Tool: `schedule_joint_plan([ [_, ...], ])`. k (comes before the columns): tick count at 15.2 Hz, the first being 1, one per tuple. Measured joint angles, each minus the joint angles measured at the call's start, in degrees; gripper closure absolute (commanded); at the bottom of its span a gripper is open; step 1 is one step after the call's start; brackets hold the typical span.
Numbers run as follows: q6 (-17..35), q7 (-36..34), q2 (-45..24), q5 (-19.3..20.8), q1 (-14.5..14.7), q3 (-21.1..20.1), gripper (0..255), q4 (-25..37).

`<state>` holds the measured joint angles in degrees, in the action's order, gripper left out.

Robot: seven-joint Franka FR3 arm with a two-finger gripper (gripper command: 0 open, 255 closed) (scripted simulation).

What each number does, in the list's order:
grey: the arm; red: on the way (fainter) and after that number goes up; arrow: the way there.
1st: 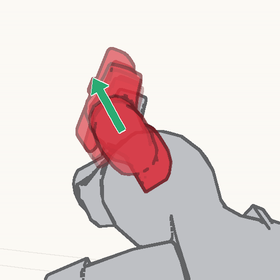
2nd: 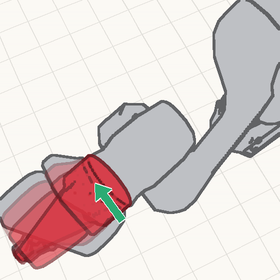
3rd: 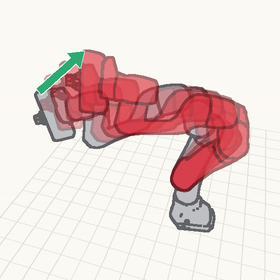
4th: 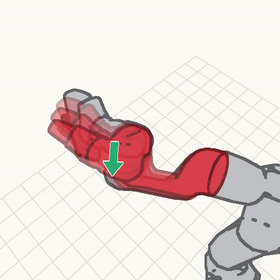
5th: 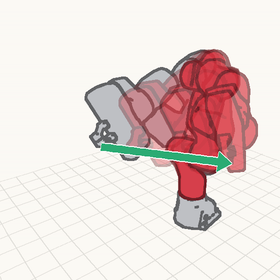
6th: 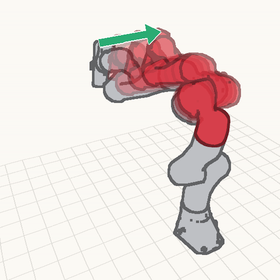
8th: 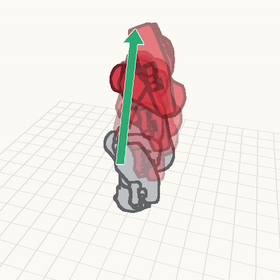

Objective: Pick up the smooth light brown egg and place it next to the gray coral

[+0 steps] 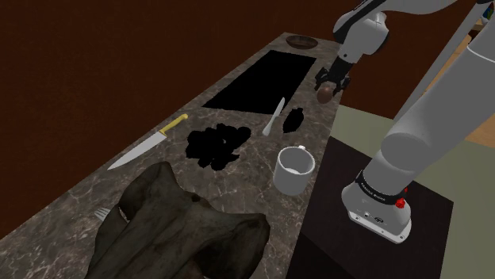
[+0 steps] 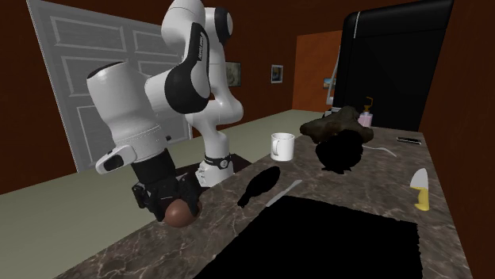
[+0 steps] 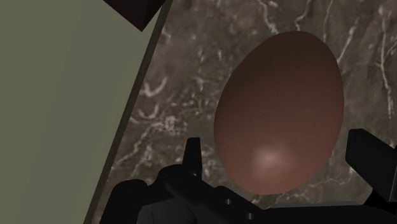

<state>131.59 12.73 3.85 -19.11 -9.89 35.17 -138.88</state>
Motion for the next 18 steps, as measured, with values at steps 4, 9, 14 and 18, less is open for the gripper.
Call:
schedule_joint_plan([
  [4,0.1,0.1,0.0,0.0,0.0,0.0,255,0.0],
  [9,0.1,0.1,0.0,-0.1,0.0,0.0,255,0.1],
  [14,0.1,0.1,0.0,-0.1,0.0,0.0,255,0.1],
  [18,-1.9,-1.9,1.9,2.0,-0.2,-0.2,255,0.7],
])
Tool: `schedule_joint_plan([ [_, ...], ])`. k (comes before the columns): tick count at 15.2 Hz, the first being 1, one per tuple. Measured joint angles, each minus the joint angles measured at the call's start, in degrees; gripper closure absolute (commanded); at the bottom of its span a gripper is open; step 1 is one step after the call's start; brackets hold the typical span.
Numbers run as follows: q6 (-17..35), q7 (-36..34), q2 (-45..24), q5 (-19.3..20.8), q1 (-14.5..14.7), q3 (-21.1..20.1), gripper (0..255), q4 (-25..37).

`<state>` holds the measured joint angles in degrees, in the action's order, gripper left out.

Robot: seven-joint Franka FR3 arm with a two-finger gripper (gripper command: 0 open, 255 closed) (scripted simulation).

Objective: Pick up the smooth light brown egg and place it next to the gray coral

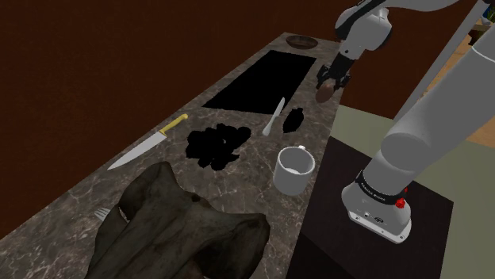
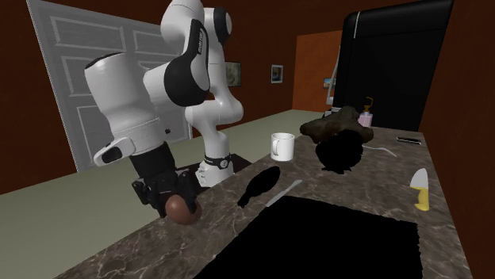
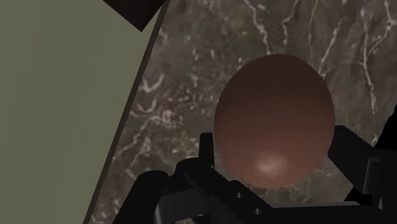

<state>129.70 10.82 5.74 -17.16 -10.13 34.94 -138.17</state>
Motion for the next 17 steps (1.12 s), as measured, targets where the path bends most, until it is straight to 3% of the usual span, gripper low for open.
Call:
schedule_joint_plan([
  [17,-12.2,-8.1,8.6,7.3,-1.5,-2.1,255,6.2],
])
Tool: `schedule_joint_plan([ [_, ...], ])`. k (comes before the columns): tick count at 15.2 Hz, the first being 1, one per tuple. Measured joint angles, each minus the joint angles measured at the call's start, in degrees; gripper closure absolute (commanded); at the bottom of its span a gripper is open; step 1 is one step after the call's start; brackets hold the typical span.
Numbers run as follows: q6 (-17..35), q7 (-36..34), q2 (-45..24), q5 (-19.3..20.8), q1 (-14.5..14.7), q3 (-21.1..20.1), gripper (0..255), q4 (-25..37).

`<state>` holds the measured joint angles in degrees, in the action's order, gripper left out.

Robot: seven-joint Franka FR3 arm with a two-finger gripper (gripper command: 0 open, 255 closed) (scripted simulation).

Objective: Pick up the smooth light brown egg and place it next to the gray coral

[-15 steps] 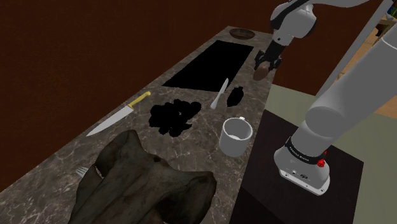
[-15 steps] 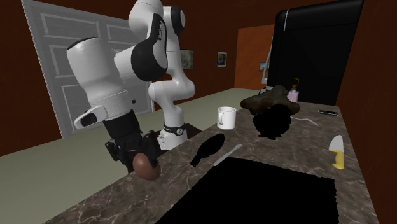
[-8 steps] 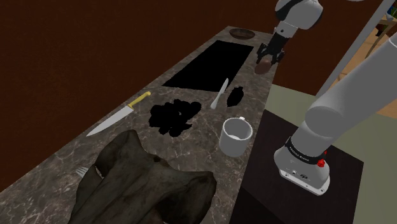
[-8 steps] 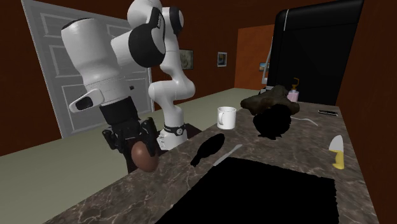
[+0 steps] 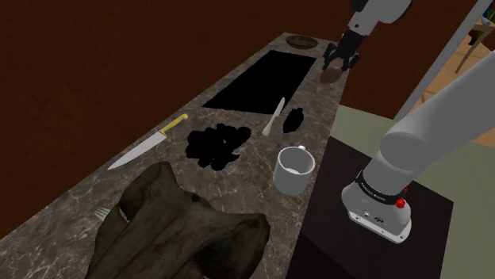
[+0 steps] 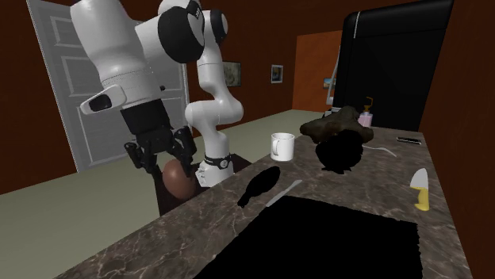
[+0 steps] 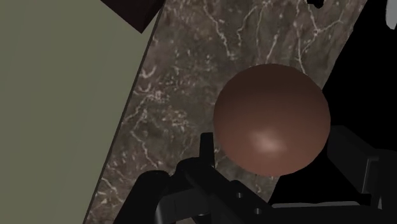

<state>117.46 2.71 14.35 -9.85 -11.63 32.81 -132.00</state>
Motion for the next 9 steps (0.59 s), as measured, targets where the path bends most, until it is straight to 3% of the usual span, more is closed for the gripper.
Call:
schedule_joint_plan([
  [9,-6.4,-2.3,1.9,1.4,-0.3,-0.8,255,5.0],
])
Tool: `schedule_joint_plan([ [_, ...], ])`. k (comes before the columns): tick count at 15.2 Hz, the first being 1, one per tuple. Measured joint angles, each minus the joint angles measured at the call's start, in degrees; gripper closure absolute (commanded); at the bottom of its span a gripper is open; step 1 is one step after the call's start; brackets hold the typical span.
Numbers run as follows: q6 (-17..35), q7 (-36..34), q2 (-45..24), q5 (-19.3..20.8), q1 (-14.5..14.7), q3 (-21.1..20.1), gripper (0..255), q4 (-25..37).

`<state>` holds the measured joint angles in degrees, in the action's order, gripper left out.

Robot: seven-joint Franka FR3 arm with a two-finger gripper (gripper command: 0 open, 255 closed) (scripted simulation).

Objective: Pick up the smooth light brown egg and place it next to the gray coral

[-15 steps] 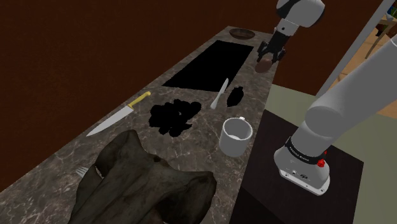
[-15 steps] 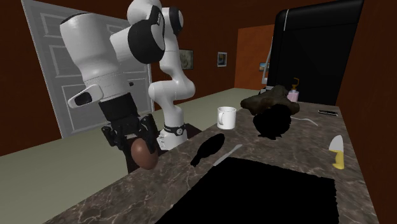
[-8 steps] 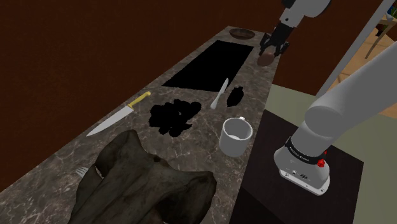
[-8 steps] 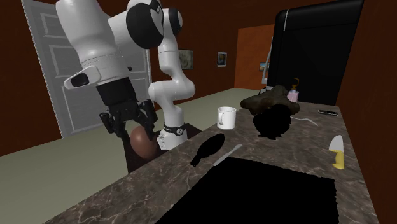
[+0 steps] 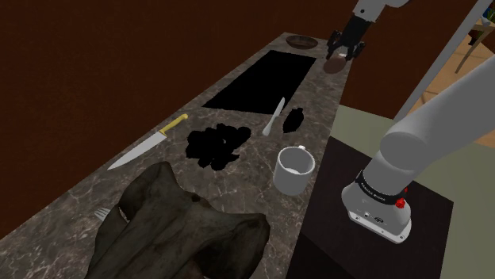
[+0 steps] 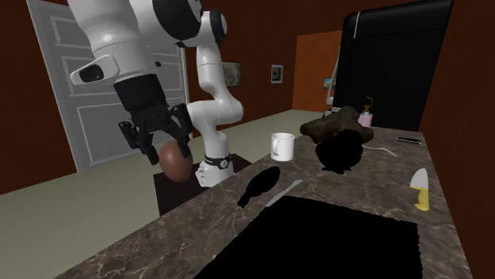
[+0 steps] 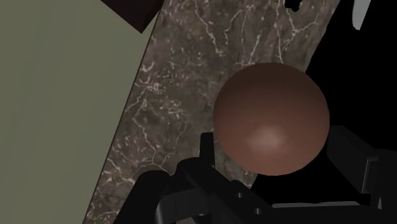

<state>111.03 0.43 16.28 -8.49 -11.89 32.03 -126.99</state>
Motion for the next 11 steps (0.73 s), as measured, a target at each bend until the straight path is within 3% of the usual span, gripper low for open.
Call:
schedule_joint_plan([
  [11,-8.1,-2.7,1.7,0.9,0.0,-1.0,255,7.0],
])
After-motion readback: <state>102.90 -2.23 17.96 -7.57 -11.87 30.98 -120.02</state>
